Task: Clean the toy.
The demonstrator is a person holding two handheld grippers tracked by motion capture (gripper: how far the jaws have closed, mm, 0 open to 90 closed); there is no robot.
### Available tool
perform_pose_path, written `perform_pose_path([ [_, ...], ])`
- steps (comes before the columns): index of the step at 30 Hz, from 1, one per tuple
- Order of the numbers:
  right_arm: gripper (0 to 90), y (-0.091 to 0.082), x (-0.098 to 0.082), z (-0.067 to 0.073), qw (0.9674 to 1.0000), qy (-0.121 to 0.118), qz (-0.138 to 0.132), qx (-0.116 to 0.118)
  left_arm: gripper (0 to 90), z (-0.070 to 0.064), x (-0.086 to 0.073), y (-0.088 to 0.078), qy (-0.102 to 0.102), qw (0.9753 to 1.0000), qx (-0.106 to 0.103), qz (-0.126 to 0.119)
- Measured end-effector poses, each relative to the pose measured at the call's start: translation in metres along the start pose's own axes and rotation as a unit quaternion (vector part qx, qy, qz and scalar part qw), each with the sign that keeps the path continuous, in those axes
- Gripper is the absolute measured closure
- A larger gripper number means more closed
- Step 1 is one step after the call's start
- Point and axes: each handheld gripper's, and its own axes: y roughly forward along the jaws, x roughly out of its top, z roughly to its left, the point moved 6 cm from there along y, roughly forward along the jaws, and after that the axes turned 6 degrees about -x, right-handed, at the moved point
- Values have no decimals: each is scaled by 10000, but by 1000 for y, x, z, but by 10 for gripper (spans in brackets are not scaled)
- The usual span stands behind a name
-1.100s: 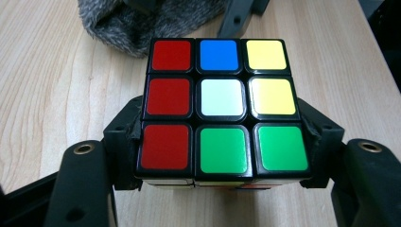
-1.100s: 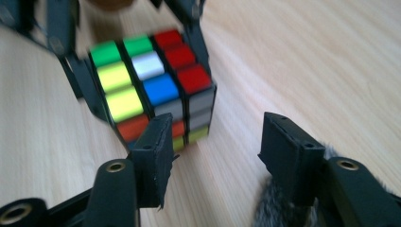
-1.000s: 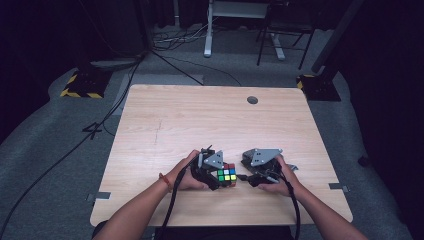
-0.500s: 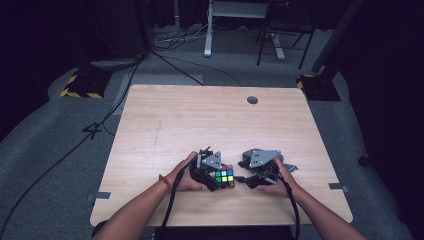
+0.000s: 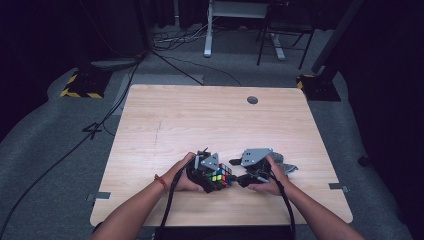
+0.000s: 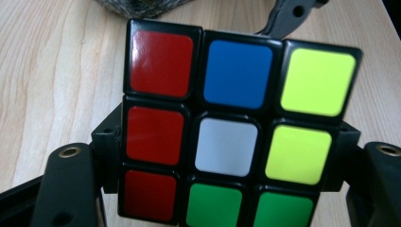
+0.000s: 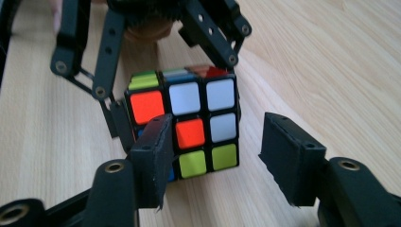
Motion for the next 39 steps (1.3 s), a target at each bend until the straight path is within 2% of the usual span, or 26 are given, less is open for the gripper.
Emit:
perform_pose_path([
  [5,451,9,13,3,9999,-123,55,33,254,-1,-3,-8,-84,9999,95,-42],
  [9,475,16,23,7,9997,-214,83,94,260,-1,-9,-12,-185,9998,71,-42],
  [13,472,21,34,10,9996,-274,67,85,283,-1,-15,-16,-188,9998,72,-36],
  [17,452,30,42,15,9990,-388,163,113,260,-3,-18,-24,-192,9997,174,-23],
  [21,451,36,45,20,9984,-482,218,182,269,-4,-24,-32,-261,9994,229,-72],
  [23,448,37,45,20,9985,-444,237,205,269,-4,-26,-34,-259,9992,298,-56],
  [26,441,36,43,19,9987,-404,217,217,243,-4,-31,-38,-261,9986,444,72],
  [31,430,35,39,16,9989,-266,200,323,172,0,-41,-47,-362,9970,671,159],
  [36,417,34,35,17,9985,-241,285,390,171,11,-50,-58,-604,9932,998,64],
  [39,415,34,32,20,9982,-229,317,446,173,17,-52,-59,-745,9903,1172,9],
])
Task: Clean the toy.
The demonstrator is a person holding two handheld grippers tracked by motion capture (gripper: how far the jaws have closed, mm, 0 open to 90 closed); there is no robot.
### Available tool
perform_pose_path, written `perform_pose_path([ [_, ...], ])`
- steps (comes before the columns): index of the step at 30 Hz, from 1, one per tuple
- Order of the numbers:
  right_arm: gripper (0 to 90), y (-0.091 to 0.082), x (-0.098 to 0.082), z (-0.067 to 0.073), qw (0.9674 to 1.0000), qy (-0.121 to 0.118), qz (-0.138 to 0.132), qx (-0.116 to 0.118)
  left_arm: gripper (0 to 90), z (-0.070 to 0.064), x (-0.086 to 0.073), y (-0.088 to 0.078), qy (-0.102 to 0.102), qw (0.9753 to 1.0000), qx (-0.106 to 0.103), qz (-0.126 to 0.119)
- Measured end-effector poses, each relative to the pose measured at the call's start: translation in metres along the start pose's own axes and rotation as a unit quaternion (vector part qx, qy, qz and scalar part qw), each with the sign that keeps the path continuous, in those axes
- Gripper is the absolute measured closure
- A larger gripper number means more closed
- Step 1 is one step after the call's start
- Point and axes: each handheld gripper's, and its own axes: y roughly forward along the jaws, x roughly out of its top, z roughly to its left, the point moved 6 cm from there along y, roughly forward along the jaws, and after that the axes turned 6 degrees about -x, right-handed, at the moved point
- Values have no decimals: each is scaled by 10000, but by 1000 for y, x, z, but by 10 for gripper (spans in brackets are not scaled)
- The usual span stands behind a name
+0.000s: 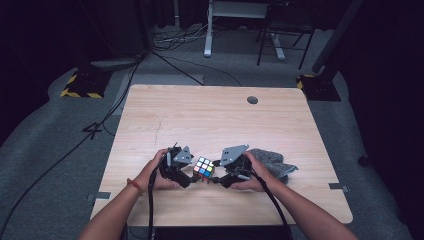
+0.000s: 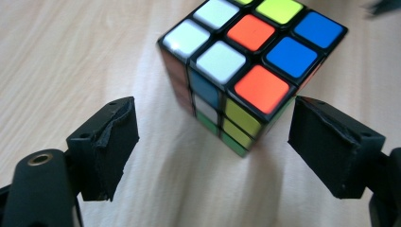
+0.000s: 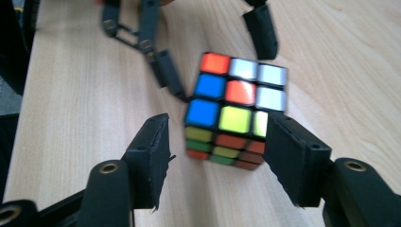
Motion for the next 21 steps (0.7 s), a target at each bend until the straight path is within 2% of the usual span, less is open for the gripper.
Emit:
perform_pose_path([
  [2,414,0,-1,2,10000,2,6,47,179,3,1,1,0,10000,41,-3],
  [5,411,-2,-3,3,10000,1,25,76,179,9,2,1,-144,9998,75,-119],
  [6,409,-4,-4,3,10000,38,12,75,179,11,3,1,-162,9996,162,-141],
  [11,404,-15,-10,1,9999,102,-107,28,188,16,4,0,-371,9988,129,-282],
  [16,385,-41,-21,-9,9992,238,-261,-205,183,4,4,-3,-390,9985,-40,-372],
  [21,368,-77,-41,-28,9962,440,-300,-687,159,-17,4,9,-311,9988,-304,-239],
])
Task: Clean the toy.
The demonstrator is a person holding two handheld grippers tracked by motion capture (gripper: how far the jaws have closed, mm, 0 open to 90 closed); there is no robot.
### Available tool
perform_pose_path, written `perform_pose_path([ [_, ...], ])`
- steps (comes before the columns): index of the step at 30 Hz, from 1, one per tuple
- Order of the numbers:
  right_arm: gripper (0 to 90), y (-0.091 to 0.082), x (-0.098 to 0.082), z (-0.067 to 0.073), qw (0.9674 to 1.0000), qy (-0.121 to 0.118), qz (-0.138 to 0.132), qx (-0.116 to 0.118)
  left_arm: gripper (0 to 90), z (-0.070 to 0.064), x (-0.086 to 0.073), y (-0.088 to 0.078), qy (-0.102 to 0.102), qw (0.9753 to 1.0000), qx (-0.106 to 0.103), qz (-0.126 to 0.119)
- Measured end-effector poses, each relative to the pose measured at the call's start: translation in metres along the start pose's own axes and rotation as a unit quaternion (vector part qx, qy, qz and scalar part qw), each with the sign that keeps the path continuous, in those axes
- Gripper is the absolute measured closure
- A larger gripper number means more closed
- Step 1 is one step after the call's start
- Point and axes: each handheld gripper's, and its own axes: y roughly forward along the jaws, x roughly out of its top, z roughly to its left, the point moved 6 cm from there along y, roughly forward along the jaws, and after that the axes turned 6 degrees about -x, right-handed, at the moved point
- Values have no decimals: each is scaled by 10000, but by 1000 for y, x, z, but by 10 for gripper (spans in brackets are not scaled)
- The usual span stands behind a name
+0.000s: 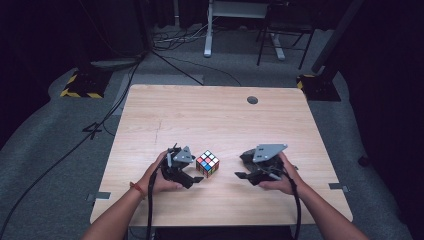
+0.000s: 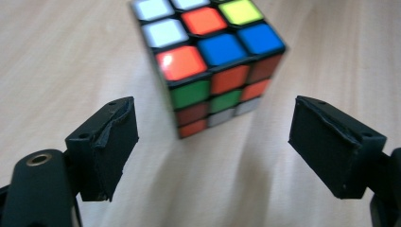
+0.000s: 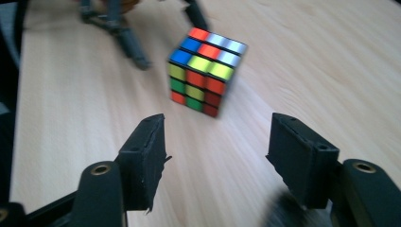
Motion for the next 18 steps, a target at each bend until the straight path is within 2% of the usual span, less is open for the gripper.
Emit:
perform_pose_path([
  [1,365,-8,-5,-7,9999,55,-20,-145,159,-2,1,2,26,10000,10,20],
  [2,361,-13,-9,-12,9996,88,-5,-250,154,-3,2,5,47,9999,141,73],
  [4,353,-26,-22,-24,9985,237,41,-501,152,-2,6,9,-49,9998,194,46],
  [6,347,-32,-36,-33,9967,264,178,-742,155,0,10,11,-173,9996,213,-76],
  [10,341,-36,-61,-46,9943,488,380,-874,156,3,16,17,-221,9994,238,-116],
  [12,366,-33,-71,-51,9938,654,446,-777,156,6,20,22,-204,9994,276,-105],
  [14,367,-27,-80,-52,9935,649,527,-775,157,8,24,27,-235,9993,249,-165],
  [17,371,-19,-87,-53,9932,764,561,-677,160,11,27,32,-250,9994,181,-171],
  [18,371,-18,-88,-53,9931,770,571,-676,162,12,28,33,-145,9997,157,-129],
])
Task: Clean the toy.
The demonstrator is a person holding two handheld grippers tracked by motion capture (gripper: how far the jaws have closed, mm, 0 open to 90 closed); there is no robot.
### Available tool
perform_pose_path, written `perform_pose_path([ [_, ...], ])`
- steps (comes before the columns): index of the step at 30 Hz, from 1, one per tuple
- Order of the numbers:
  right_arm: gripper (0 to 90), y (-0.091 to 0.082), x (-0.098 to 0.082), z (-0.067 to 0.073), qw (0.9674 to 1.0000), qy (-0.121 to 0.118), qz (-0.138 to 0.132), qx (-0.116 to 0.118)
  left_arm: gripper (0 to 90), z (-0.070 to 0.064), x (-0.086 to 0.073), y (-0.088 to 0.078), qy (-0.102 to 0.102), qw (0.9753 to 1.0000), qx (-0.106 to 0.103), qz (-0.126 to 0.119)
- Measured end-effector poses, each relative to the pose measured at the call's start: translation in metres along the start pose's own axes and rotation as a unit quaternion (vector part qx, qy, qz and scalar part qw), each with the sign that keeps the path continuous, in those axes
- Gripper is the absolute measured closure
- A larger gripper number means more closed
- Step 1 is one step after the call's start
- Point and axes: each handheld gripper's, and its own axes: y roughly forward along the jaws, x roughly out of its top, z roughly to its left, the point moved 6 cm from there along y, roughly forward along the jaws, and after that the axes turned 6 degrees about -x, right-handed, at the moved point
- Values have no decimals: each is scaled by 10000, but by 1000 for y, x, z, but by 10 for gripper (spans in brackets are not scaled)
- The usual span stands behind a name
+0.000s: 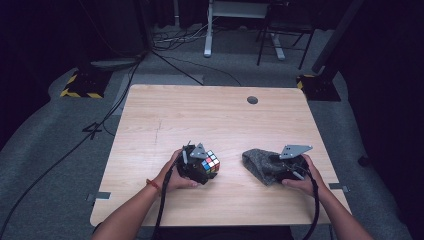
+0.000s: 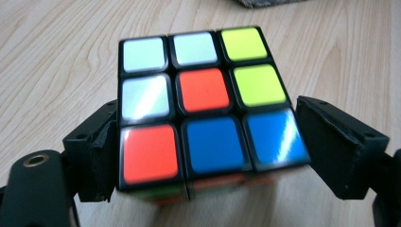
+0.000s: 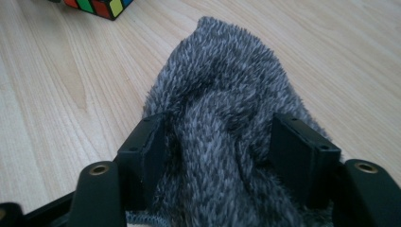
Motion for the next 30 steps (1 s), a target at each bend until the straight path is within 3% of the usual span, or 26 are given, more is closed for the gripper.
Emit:
perform_pose_path([
  [1,366,4,-1,1,10000,-7,45,-4,180,1,0,1,66,10000,56,36],
  [3,363,9,-3,0,9999,-67,125,-24,266,4,0,2,7,10000,36,4],
  [6,359,17,-7,-1,9998,-19,172,-11,272,6,-4,4,4,10000,-75,57],
  [12,356,21,-10,-5,9998,131,128,52,241,7,-5,6,-88,9996,-262,-82],
  [15,380,23,-13,-5,9996,213,128,102,281,8,-6,6,-101,9997,-200,-77],
  [16,392,24,-13,-5,9996,233,111,104,301,8,-6,6,8,9999,-133,-30],
  [23,658,21,-16,-11,9995,313,26,6,335,5,-6,5,230,9997,17,89],
  [30,716,16,-14,-11,9996,276,-9,-35,336,-8,1,-9,464,9989,-36,90],
])
